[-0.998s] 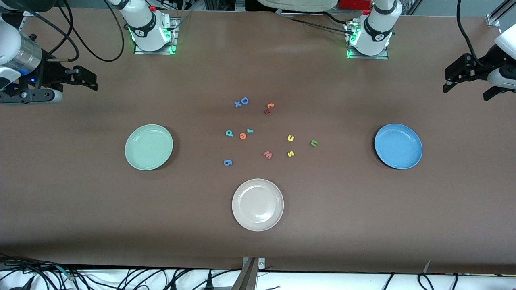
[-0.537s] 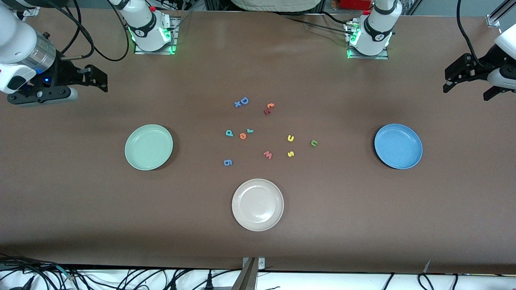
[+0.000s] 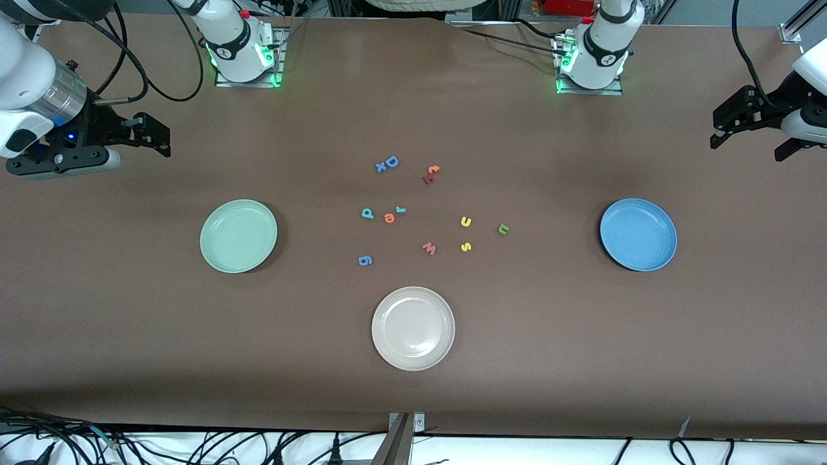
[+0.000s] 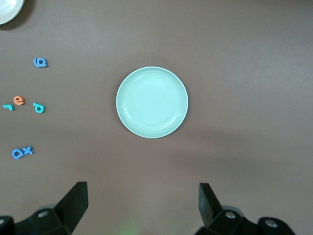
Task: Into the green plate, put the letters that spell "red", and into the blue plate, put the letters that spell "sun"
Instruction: 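Reach the right gripper down to the orange letter e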
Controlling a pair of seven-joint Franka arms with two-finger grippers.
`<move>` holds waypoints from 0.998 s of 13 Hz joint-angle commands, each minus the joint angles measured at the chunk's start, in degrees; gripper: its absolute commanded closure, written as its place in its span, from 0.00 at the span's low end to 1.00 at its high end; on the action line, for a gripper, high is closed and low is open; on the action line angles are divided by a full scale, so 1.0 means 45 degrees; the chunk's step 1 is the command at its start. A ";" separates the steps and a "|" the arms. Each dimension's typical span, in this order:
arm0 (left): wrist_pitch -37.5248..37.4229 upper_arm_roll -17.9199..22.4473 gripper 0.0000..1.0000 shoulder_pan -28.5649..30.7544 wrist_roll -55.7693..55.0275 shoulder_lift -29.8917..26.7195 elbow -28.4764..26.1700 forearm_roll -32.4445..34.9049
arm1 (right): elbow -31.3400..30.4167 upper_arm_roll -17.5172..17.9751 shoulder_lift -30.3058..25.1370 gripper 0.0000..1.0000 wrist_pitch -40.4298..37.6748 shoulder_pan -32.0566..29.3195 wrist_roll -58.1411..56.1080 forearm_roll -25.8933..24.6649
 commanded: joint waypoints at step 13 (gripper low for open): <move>-0.0191 -0.0044 0.00 -0.0008 -0.0097 0.0292 0.0352 0.0083 | 0.0262 0.0055 0.3028 0.00 0.0157 0.2650 0.2248 -0.0166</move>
